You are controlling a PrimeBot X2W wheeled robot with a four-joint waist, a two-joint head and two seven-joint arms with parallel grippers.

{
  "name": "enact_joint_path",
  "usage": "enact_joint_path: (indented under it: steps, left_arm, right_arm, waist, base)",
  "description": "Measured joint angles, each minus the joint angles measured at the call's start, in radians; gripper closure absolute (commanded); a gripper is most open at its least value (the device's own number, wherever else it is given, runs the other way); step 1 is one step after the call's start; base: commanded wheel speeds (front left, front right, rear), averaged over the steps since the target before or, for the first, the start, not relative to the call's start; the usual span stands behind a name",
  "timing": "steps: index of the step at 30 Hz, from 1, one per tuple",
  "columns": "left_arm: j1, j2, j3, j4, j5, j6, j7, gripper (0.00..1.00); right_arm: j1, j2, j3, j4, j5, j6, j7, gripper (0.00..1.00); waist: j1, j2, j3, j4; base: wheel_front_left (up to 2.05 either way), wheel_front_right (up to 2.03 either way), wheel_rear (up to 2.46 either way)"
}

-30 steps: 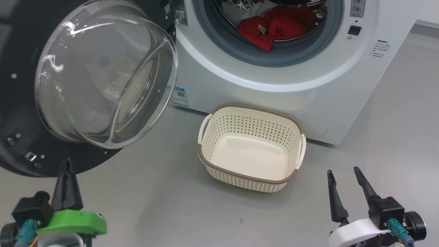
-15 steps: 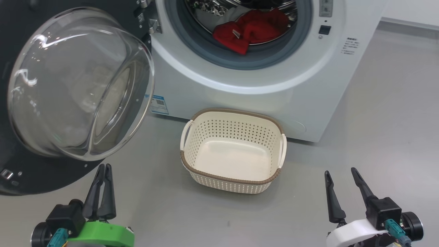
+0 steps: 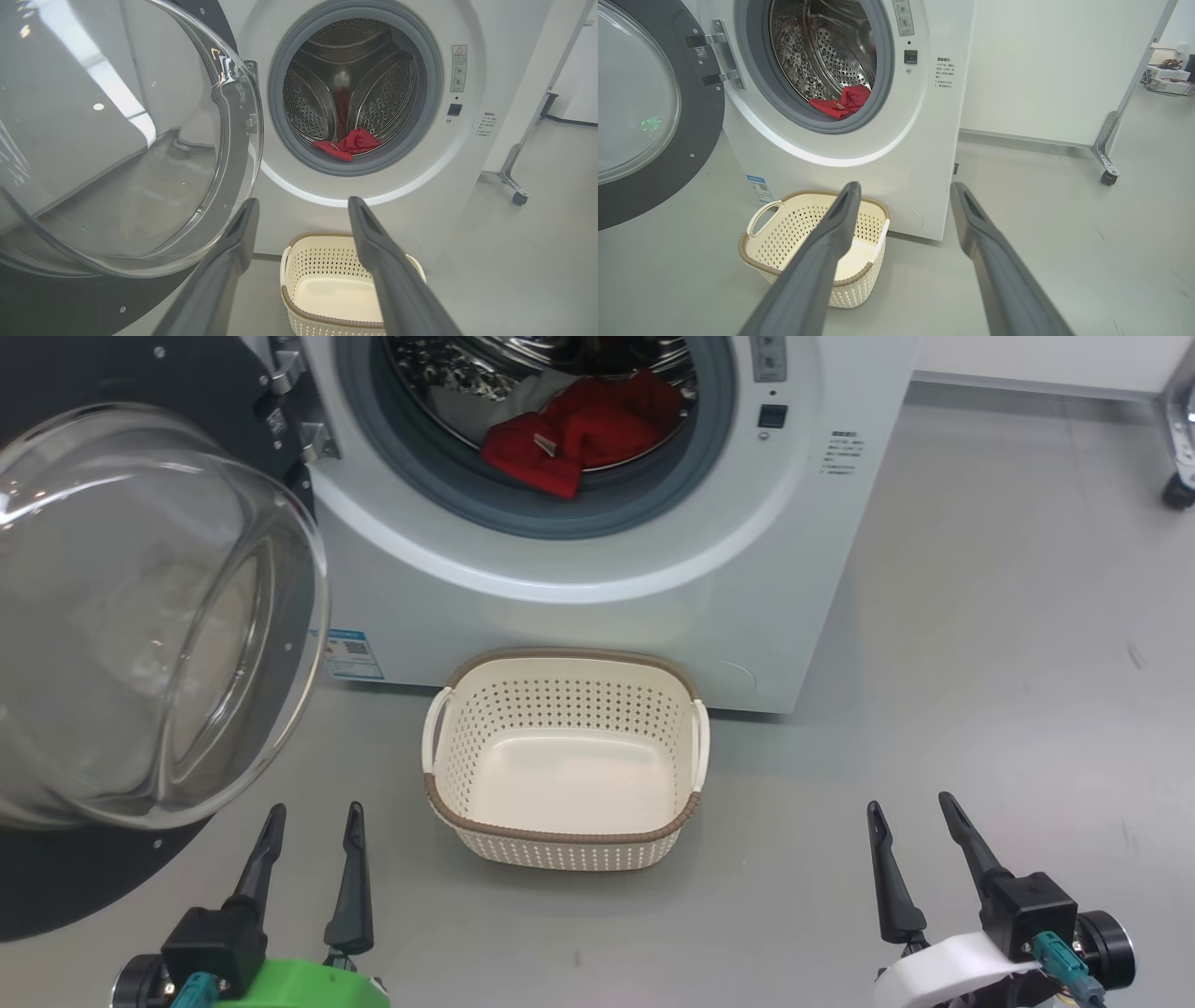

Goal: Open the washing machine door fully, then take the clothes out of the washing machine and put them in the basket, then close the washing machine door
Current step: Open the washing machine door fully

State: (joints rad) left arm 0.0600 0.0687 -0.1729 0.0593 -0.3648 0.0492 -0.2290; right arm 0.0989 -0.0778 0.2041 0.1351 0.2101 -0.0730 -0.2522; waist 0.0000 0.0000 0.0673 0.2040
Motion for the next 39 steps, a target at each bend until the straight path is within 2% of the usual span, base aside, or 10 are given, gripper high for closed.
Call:
enact_joint_path:
  steps: [9, 14, 39]
  left_arm:
    - [0.008, 0.000, -0.012, -0.010, 0.019, 0.008, 0.027, 0.00]
    - [0.008, 0.001, -0.022, -0.009, 0.027, 0.013, 0.044, 0.00]
    - [0.008, 0.001, -0.032, -0.032, 0.032, 0.016, 0.067, 0.00]
  right_arm:
    - [-0.009, 0.001, 0.000, -0.004, 0.000, 0.000, 0.000, 0.00]
    - [-0.009, 0.002, -0.009, -0.005, 0.000, -0.001, 0.000, 0.00]
    - [-0.008, 0.005, -0.020, -0.014, 0.000, -0.009, 0.000, 0.00]
  waist:
    - [0.0000, 0.0000, -0.001, -0.080]
    - [0.0000, 0.0000, 0.000, -0.103]
    - [0.0000, 0.0000, 0.001, -0.116]
  base:
    - [0.00, 0.00, 0.00]
    - [0.00, 0.00, 0.00]
    - [0.00, 0.00, 0.00]
